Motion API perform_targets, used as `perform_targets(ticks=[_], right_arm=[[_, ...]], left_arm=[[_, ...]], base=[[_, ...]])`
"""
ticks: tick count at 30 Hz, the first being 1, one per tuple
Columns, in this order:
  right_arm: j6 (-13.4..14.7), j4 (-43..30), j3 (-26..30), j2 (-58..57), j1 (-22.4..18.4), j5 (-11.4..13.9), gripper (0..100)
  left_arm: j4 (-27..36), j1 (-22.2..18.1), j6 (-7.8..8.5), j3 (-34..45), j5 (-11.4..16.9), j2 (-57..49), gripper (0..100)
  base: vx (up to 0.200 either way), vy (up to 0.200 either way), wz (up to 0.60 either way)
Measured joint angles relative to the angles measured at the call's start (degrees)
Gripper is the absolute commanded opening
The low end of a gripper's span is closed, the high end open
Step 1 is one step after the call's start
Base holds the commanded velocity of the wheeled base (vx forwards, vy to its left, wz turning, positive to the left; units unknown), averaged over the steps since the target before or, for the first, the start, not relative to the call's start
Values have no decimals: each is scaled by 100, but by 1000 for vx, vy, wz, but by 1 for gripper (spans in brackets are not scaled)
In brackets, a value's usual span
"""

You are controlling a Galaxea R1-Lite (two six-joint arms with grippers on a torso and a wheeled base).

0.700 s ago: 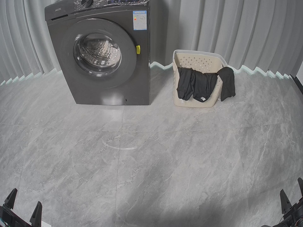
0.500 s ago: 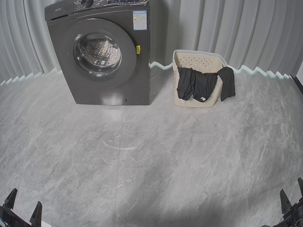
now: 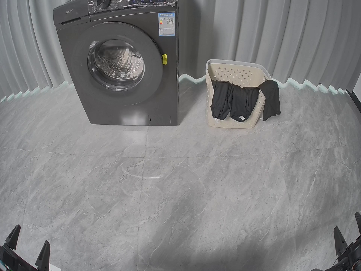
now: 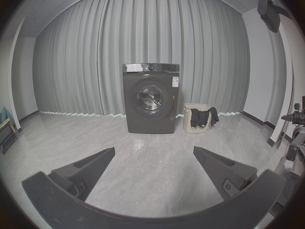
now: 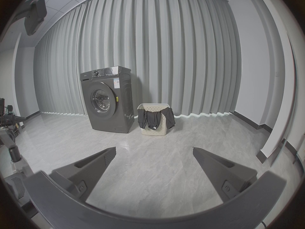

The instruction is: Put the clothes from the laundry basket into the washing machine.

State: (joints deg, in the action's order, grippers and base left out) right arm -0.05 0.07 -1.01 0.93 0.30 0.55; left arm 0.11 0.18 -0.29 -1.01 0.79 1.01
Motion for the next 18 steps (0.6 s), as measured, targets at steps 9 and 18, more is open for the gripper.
perform_targets(ticks=[9, 18], right_arm=[[0, 2, 0, 0, -1, 0, 100], [-2, -2, 0, 0, -1, 0, 100]], left_arm=[[-1, 0, -13, 0, 0, 0, 100], [-4, -2, -13, 0, -1, 0, 100]], base=[[200, 0, 0], [200, 0, 0]])
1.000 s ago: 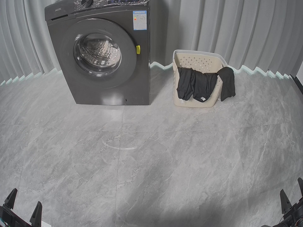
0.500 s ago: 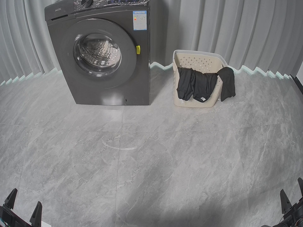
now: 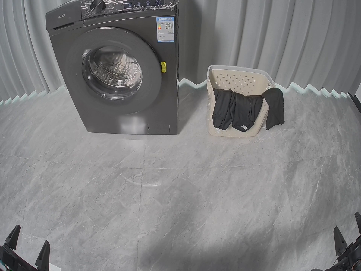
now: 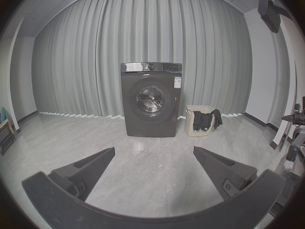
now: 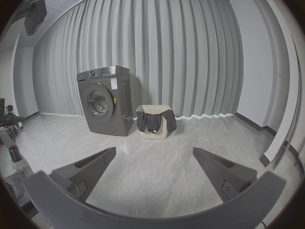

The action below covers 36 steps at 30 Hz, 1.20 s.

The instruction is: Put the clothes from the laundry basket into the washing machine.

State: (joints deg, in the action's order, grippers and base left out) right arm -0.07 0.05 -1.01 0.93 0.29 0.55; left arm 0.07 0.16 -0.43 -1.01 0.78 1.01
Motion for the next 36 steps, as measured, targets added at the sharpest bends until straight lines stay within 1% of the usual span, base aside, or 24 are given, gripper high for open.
perform_targets(ticks=[9, 33, 36], right_arm=[[7, 2, 0, 0, -7, -4, 100], [7, 2, 0, 0, 0, -4, 100], [7, 2, 0, 0, 0, -4, 100]], left_arm=[[2, 6, 2, 0, 0, 0, 100], [6, 2, 18, 0, -10, 0, 100], [4, 2, -22, 0, -16, 0, 100]], base=[[200, 0, 0], [0, 0, 0], [200, 0, 0]])
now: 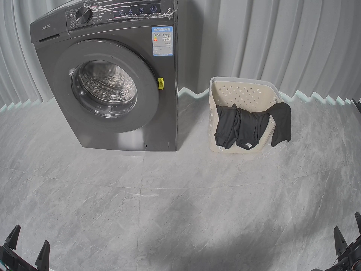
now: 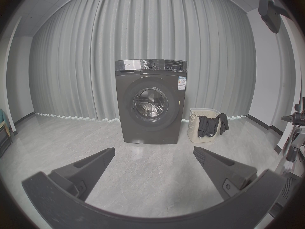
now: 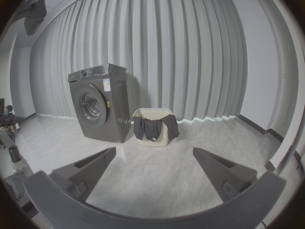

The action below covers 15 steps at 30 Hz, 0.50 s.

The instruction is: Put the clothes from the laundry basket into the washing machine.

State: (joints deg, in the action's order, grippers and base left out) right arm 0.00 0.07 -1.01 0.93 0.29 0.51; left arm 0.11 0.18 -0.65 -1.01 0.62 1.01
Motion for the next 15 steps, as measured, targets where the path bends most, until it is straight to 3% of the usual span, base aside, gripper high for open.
perform_targets(ticks=[12, 15], right_arm=[[0, 0, 0, 0, -5, -2, 100], [0, 0, 0, 0, -2, -2, 100]], left_arm=[[-1, 2, -11, 0, -7, 0, 100], [-4, -2, 10, 0, -2, 0, 100]], base=[[200, 0, 0], [0, 0, 0]])
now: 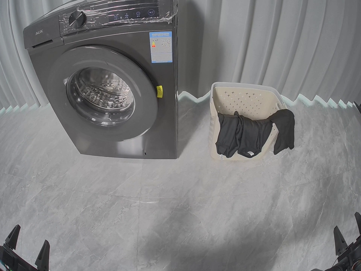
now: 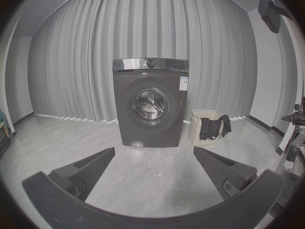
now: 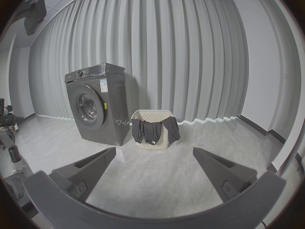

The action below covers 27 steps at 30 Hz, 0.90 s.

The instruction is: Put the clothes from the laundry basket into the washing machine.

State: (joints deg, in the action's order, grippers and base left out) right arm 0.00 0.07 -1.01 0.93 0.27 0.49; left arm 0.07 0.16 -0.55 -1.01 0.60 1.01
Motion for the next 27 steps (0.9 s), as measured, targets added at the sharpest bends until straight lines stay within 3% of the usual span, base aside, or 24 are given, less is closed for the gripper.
perform_targets(ticks=[9, 27], right_arm=[[2, 0, 0, 0, 4, 0, 100], [2, 0, 0, 0, 9, 2, 100]], left_arm=[[4, 2, 34, 0, -5, 0, 100], [2, -9, 33, 0, -9, 0, 100]], base=[[0, 0, 0], [0, -200, 0]])
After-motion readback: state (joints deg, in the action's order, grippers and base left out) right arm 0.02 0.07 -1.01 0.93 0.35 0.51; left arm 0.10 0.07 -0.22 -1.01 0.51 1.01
